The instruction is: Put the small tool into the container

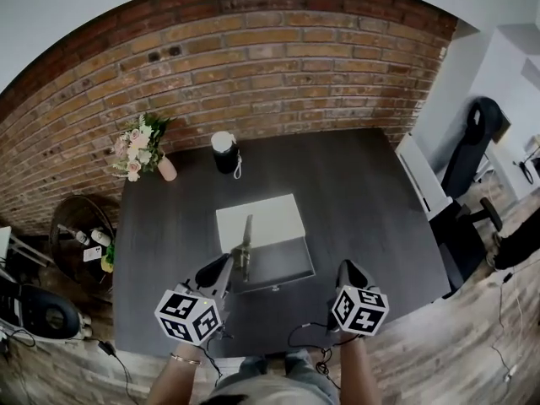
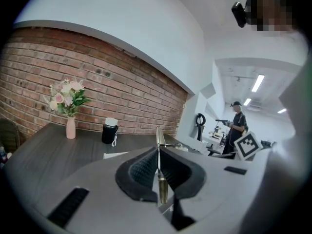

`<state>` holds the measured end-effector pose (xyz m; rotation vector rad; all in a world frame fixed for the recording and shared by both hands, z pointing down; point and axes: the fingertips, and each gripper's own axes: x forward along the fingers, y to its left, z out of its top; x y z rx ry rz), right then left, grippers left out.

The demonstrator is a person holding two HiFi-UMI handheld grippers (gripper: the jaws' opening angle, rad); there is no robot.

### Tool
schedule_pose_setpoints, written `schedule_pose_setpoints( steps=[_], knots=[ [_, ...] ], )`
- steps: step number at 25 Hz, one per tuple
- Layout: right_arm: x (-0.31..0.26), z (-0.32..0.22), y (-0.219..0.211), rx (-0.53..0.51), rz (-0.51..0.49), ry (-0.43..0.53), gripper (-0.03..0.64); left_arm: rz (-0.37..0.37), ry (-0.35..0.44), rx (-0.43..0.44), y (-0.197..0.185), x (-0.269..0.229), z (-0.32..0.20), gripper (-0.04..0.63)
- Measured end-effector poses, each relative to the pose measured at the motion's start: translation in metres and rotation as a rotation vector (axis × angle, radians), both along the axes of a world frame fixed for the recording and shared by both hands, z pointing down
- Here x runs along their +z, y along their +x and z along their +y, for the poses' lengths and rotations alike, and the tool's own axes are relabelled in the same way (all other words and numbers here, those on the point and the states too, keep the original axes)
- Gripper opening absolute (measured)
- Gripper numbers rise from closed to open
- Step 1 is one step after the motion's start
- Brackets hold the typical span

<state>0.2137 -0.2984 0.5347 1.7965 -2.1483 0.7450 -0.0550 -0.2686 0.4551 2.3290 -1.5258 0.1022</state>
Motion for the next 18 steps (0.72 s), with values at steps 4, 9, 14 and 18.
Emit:
schedule_pose_setpoints(
  steps=[4, 9, 14, 18],
  knots=[
    [0.007, 0.004, 0.012, 0.032, -0.009, -0.015, 0.002, -0.082, -0.005, 0.077, 0.016, 0.007, -0.006, 0.009],
    [0.016, 0.005, 0.025, 0.060, -0.018, -0.031, 0.002, -0.188, -0.009, 0.158, 0.031, 0.019, -0.012, 0.009],
    [0.026, 0.009, 0.037, 0.091, -0.027, -0.049, 0.002, -0.320, -0.018, 0.265, 0.048, 0.037, -0.014, 0.009],
    [0.035, 0.011, 0.045, 0.109, -0.032, -0.068, 0.002, -0.400, -0.033, 0.352, 0.063, 0.051, -0.016, 0.009]
  ],
)
